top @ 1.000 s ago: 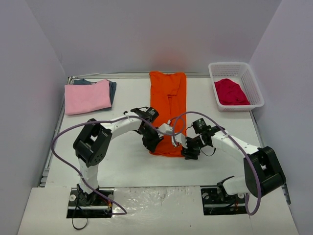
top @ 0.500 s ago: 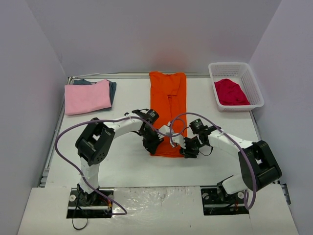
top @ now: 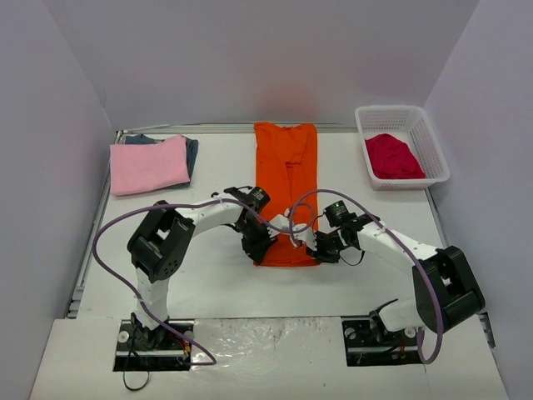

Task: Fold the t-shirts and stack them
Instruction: Grab the bottom of the folded rectangular tshirt with both arms

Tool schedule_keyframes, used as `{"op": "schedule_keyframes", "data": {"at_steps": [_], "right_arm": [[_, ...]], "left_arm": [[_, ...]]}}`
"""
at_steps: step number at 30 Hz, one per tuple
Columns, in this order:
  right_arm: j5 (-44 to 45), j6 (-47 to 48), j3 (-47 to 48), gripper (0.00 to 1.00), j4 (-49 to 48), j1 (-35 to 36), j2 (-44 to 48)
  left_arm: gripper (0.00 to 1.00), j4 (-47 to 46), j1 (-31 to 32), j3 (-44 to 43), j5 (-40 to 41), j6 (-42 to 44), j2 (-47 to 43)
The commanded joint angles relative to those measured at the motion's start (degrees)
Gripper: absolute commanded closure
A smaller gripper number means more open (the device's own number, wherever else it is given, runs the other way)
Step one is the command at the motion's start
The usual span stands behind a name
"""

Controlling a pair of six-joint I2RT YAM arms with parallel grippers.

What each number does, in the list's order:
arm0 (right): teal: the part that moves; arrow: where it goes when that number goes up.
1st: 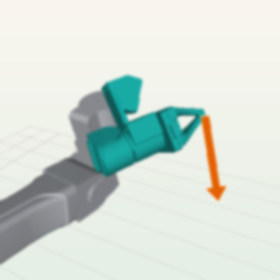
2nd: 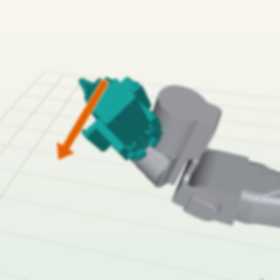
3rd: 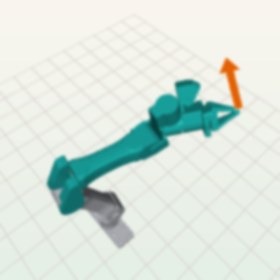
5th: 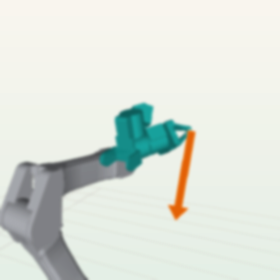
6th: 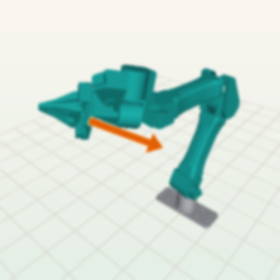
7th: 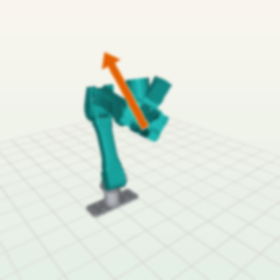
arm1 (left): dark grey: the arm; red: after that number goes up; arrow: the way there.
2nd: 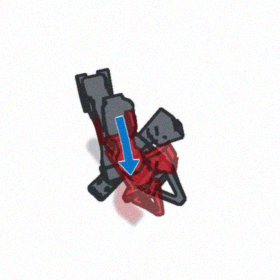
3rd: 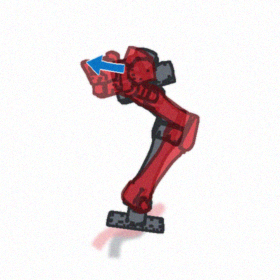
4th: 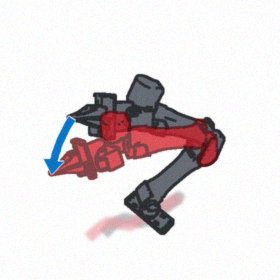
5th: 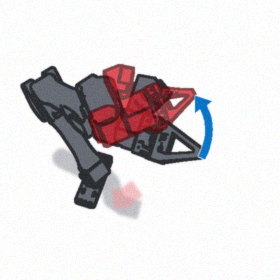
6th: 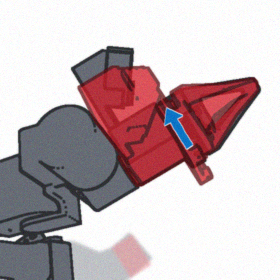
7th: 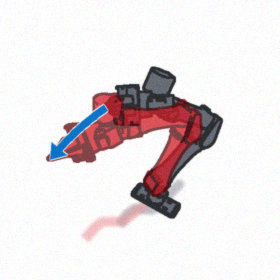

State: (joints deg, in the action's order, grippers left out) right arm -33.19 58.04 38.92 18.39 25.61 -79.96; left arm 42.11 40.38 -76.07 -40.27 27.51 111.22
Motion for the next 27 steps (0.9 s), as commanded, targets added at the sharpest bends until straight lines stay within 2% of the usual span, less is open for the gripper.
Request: {"op": "schedule_keyframes", "data": {"at_steps": [1, 8, 15, 27], "right_arm": [[0.23, -2.58, 2.91, 0.99, 4.45, 0.24, 3.5], [-0.82, -2.76, 8.01, 1.0, 10.96, 0.23, 6.75], [-1.61, -2.14, 12.41, 1.0, 18.95, 0.32, 8.16], [-5.3, -0.47, 16.63, 1.0, 28.27, 0.15, 11.32]], "left_arm": [[0.98, 4.21, -0.48, -0.48, -0.42, 2.46, -4.34], [0.98, 8.86, -0.65, -2.94, -1.12, 4.57, -6.8], [0.98, 18.26, -0.57, -7.25, -4.02, 7.74, -7.15], [0.98, 23.46, -0.21, -7.07, -7.89, 7.21, -16.03]]}}
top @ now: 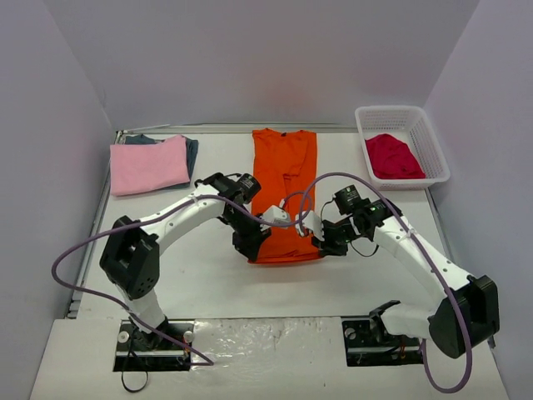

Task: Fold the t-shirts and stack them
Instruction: Fold the folded rectangular tshirt in 1/3 of the way

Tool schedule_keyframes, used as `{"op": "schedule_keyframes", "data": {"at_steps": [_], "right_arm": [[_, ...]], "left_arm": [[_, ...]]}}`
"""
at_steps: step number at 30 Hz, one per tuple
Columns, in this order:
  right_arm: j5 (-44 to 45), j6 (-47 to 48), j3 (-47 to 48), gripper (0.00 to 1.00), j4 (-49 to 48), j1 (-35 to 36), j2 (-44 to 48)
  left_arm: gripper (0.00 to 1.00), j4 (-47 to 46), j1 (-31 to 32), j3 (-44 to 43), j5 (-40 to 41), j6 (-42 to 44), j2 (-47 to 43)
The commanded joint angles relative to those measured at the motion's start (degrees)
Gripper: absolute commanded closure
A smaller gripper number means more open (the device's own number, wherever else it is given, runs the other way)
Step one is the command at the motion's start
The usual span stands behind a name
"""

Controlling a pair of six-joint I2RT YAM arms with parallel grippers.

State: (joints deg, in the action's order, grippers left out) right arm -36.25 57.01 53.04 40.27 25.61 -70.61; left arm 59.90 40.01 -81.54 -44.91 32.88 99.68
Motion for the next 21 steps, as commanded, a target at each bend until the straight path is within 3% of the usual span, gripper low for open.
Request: {"op": "schedule_keyframes", "data": {"at_steps": [1, 9, 21], "right_arm": [[-2.68, 0.82, 2.69, 1.0, 6.92, -0.11, 2.49], [-4.44, 3.1, 5.23, 1.0, 10.62, -1.0, 2.5], [-3.3, 3.89, 10.24, 1.0, 9.3, -1.87, -1.72]], "left_arm": [[0.98, 5.75, 0.16, -1.35, -3.69, 1.92, -5.1], [0.98, 7.69, -0.02, 1.12, -6.42, 3.94, -8.62], [0.98, 6.9, -2.56, -2.57, -2.3, 3.33, -7.13]]}}
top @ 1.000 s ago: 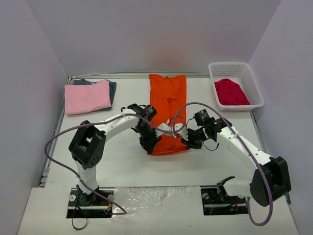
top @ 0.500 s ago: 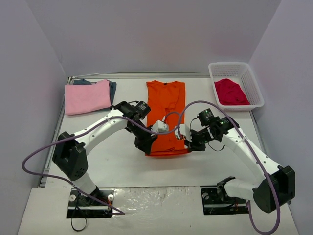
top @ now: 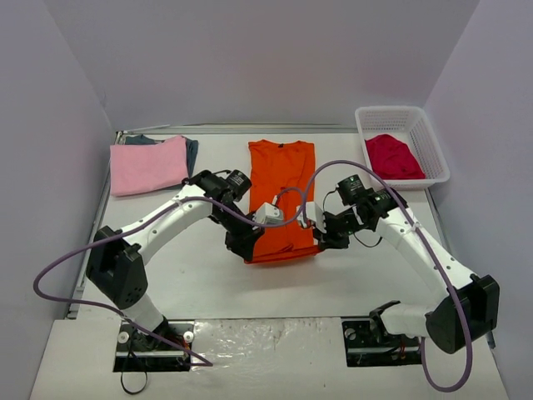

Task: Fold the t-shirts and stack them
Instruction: Fold the folded rectangular tshirt in 1/3 of the way

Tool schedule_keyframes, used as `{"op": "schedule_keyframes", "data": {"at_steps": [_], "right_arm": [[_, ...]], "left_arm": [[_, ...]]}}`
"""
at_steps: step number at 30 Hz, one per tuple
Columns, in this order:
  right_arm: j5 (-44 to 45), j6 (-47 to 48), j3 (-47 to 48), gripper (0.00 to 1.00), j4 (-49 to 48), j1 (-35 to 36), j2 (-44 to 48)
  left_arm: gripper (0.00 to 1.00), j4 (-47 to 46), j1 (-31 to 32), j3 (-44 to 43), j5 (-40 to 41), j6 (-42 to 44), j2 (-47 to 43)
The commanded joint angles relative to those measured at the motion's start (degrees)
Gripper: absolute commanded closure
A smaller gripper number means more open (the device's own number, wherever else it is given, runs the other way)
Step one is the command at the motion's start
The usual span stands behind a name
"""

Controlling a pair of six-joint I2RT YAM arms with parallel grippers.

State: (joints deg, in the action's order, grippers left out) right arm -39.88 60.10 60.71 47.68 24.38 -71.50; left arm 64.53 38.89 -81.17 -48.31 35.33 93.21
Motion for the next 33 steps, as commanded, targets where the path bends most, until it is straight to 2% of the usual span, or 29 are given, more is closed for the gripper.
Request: {"op": "schedule_keyframes", "data": {"at_steps": [1, 12, 19, 26, 33], "right_arm": [[0.68, 0.73, 3.18, 1.0, 1.63, -0.82, -1.0], [1.91, 1.16, 6.88, 1.0, -0.92, -2.84, -5.92], [1.47, 2.57, 9.95, 1.0, -2.59, -4.95, -12.15], [0.42, 4.33, 15.14, 1.0, -2.86, -7.5, -18.49], [-0.64, 5.73, 21.11, 1.0, -2.94, -9.35, -24.9]], "left_arm": [[0.98, 2.09, -2.24, -3.64, 1.47, 0.97, -0.49], [0.98, 2.7, -4.97, -10.41, 3.67, 2.72, 4.87], [0.98, 3.58, -6.72, -15.33, 5.51, 5.0, 8.83], [0.98, 7.71, -9.01, -25.61, 7.79, 8.78, 16.29], [0.98, 14.04, -10.15, -40.72, 8.67, 11.6, 25.87]]}}
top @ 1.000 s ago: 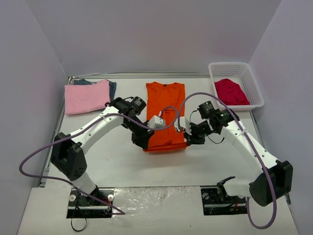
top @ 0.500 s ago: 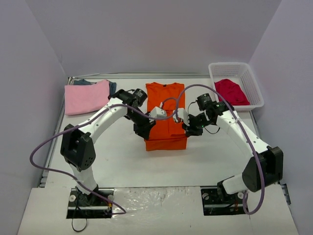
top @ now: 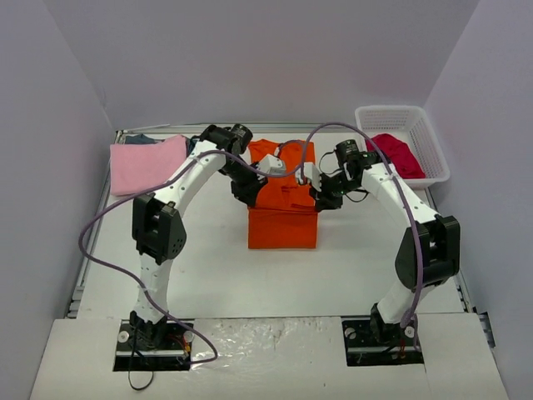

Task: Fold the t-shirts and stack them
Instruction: Fold the folded rectangular tshirt in 1/3 of the way

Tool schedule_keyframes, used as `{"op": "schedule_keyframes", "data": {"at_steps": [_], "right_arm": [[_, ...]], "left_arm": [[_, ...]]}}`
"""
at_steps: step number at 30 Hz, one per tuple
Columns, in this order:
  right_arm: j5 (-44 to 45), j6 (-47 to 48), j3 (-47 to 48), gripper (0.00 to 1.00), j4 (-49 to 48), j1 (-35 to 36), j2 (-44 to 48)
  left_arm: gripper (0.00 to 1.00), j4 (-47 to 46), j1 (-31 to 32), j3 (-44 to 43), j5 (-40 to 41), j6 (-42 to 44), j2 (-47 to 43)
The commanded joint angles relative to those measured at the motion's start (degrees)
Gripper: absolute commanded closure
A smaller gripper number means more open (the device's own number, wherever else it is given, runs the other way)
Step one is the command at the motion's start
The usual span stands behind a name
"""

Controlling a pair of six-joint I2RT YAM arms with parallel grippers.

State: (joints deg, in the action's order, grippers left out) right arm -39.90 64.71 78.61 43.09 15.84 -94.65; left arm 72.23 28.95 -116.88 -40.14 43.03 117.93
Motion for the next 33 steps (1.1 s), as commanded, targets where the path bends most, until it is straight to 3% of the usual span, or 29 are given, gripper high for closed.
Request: {"op": "schedule_keyframes", "data": {"at_steps": [1, 8, 18, 33], "right_arm": [[-0.88, 1.21, 4.7, 1.0, 1.65, -1.07, -3.16], [-1.49, 2.17, 10.41, 1.0, 1.65, -2.38, -9.93], [-3.61, 2.09, 17.89, 1.0, 1.56, -3.0, -21.8], [-1.5, 1.12, 19.39, 1.0, 1.56, -3.53, -22.07]], "left_arm": [[0.98, 6.87, -0.3, -8.07, 0.68, 3.91, 3.08], [0.98, 10.39, -1.35, -17.93, 1.29, 5.93, 10.47], [0.98, 6.88, -3.2, -19.88, 2.52, 7.07, 16.01], [0.97, 2.84, -3.46, -24.45, 1.73, 5.31, 17.6]]}}
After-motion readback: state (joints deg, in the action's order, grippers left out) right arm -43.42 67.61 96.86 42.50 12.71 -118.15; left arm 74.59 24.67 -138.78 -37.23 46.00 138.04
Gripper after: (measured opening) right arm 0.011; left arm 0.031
